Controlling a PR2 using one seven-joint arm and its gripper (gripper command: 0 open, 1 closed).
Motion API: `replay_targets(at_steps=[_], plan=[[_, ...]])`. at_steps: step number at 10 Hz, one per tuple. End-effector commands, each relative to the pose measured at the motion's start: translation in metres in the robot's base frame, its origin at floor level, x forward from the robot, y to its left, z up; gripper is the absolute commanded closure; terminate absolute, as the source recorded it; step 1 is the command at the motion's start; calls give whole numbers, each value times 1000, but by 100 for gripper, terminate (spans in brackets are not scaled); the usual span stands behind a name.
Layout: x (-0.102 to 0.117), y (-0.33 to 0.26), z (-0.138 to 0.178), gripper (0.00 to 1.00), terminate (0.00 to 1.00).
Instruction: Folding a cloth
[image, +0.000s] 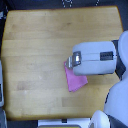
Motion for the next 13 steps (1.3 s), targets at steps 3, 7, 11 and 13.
replay_targets(at_steps=[3,7,11,13], plan=[[42,-58,98,0,0],[70,-112,146,0,0],[42,-206,187,0,0],[22,-244,199,0,0]])
